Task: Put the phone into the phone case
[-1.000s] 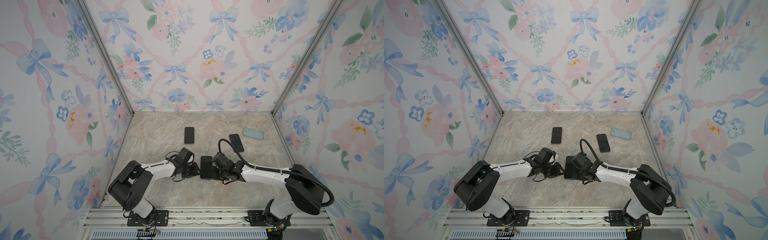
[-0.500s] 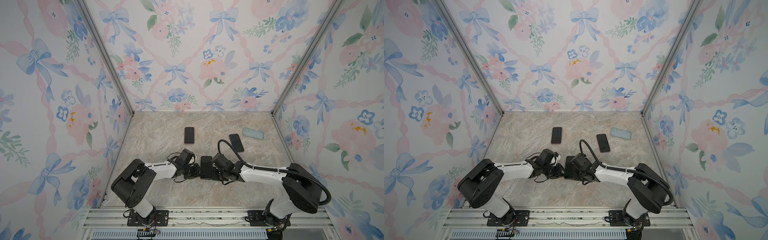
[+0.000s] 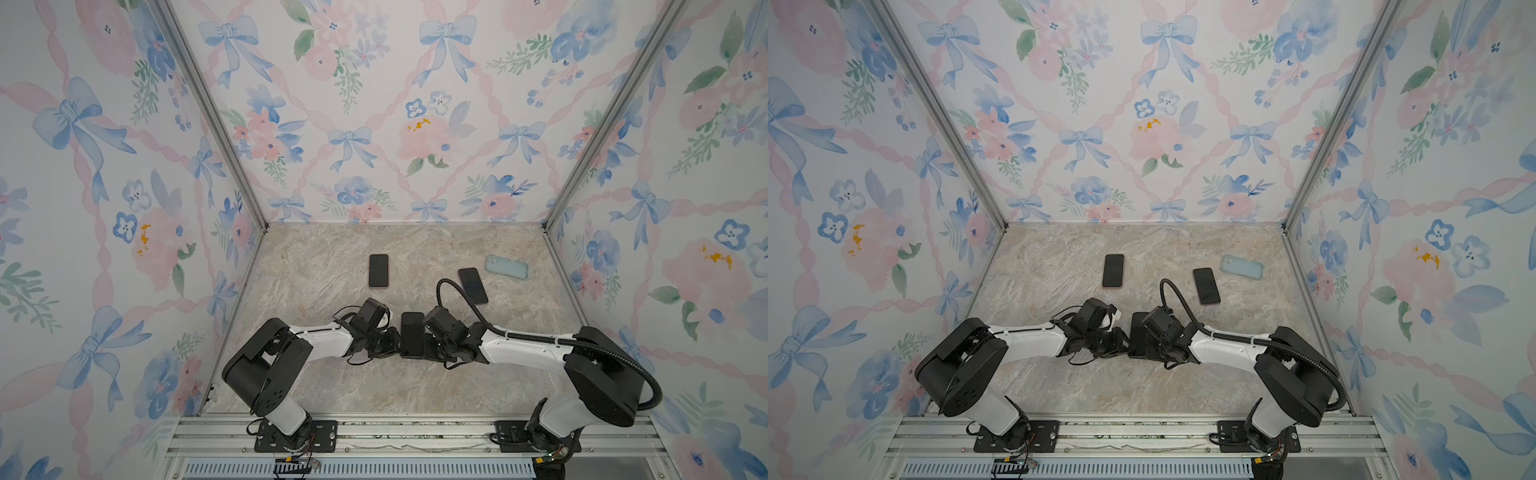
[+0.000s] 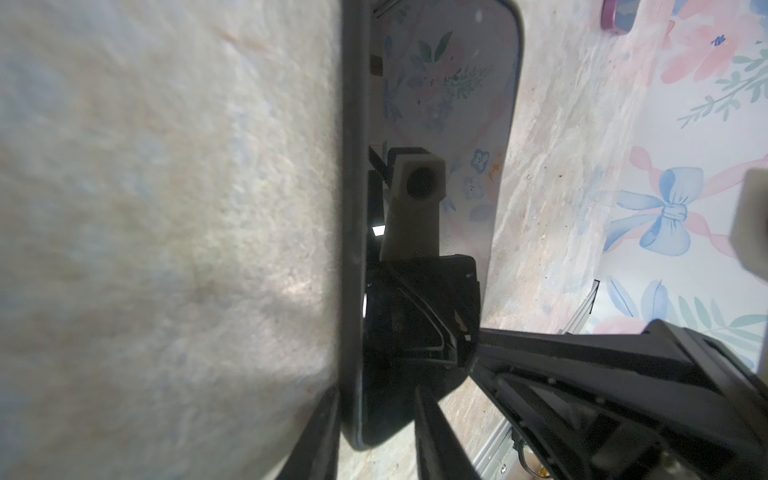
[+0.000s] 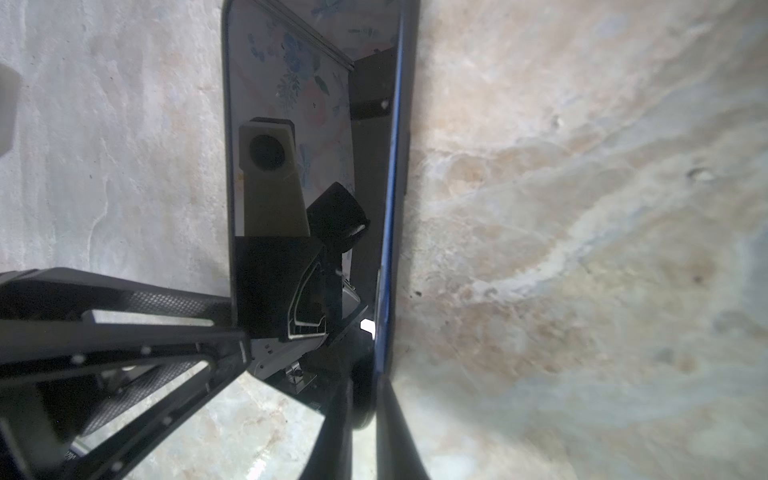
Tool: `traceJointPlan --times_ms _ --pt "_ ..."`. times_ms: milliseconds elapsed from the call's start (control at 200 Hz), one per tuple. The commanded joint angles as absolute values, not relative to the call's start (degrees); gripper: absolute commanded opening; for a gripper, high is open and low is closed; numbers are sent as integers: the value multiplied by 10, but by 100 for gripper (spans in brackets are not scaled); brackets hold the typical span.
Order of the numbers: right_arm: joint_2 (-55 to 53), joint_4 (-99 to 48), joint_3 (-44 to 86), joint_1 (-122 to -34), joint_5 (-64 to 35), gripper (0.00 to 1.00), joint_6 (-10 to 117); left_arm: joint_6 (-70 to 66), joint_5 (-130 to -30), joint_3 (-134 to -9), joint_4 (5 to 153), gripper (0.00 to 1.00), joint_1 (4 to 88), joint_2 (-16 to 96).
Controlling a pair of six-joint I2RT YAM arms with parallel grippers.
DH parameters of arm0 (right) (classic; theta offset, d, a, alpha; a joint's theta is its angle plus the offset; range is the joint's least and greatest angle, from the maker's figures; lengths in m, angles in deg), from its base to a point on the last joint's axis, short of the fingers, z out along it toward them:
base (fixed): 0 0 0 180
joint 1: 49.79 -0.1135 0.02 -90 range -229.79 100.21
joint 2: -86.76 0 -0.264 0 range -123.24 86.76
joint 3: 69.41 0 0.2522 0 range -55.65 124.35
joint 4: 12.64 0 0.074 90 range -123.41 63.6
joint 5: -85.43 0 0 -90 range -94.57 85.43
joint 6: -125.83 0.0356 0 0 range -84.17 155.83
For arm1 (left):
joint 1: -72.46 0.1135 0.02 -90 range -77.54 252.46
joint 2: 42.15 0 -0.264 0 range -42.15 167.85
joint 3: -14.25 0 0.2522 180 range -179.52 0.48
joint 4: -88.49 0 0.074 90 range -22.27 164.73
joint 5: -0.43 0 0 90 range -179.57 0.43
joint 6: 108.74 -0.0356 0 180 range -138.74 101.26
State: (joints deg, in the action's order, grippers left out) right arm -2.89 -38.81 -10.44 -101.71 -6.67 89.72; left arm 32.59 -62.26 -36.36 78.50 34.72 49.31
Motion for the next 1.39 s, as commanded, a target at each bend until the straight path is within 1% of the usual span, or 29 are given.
traceJointPlan --times_ms 0,390,1085,1165,1305,1390 --pt "-77 -335 -112 -1037 -118 12 902 332 -613 -349 779 32 335 511" --pt "-115 -308 -116 -1036 -139 12 913 340 -604 -347 793 32 331 512" --pt "-153 -295 -122 -1023 -156 10 931 345 -602 -346 797 30 330 496" --pt "-133 -317 -116 -1020 -149 10 921 343 -607 -344 791 30 331 489" --pt "-59 -422 -78 -1012 -89 11 869 314 -639 -342 730 33 344 462" --pt "-32 -456 -61 -1009 -65 14 846 306 -652 -334 714 34 355 448"
